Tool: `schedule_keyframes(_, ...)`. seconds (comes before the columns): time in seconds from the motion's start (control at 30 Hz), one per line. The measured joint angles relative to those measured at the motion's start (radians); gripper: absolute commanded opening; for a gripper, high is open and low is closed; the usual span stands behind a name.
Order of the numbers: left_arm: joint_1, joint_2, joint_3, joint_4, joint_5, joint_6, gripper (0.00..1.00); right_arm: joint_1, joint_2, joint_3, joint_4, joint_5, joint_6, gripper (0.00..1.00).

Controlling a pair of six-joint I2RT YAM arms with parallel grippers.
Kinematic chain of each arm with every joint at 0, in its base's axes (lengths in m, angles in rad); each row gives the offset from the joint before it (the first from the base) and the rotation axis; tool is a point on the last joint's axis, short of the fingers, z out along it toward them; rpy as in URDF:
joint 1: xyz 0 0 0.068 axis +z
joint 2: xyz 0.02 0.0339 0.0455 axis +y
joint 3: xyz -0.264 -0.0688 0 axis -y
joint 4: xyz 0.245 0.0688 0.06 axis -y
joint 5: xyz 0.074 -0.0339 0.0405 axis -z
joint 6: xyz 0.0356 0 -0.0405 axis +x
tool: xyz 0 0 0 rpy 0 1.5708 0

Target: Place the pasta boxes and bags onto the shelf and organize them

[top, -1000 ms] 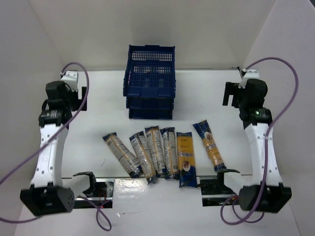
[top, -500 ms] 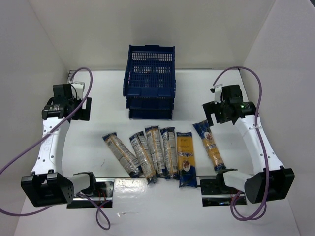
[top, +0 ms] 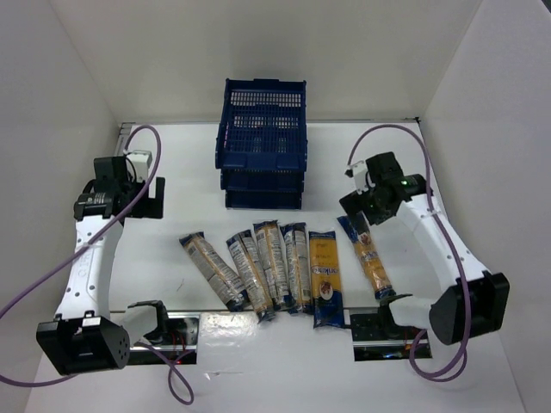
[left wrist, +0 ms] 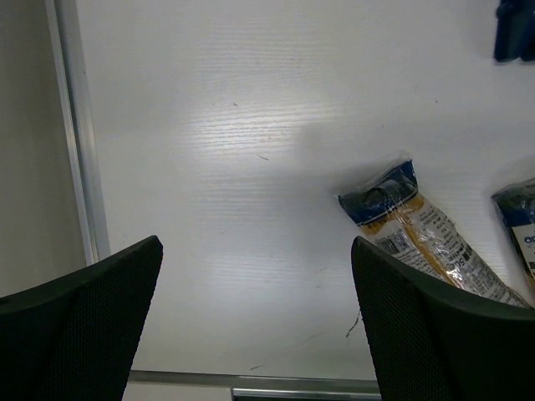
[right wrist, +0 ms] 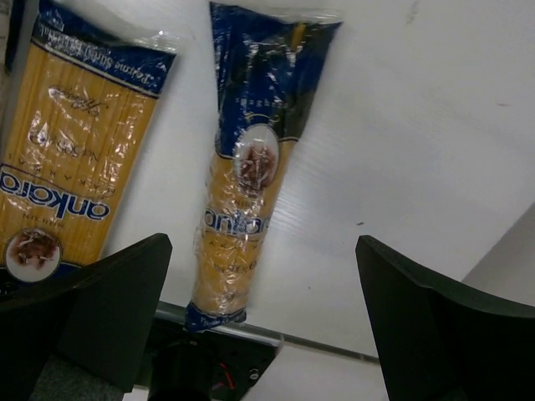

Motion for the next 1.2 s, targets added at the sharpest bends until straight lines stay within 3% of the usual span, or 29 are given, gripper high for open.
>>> schedule_keyframes(0.6,0.0,-0.012,0.032,0.01,-0.021,-0.003,0.99,0.039,0.358,-0.053,0.084,0.016,-0.045,1.0)
schedule_keyframes(1.07,0.0,0.023,0.032,0.045,-0.053,-0.003,0.99,-0.089,0.534,-0.02,0.111,-0.056,-0.038,1.0)
schedule_keyframes(1.2,0.0,0.023,0.032,0.048,-0.055,-0.003,0.99,-0.088,0.562,-0.011,0.114,-0.079,-0.037,0.92)
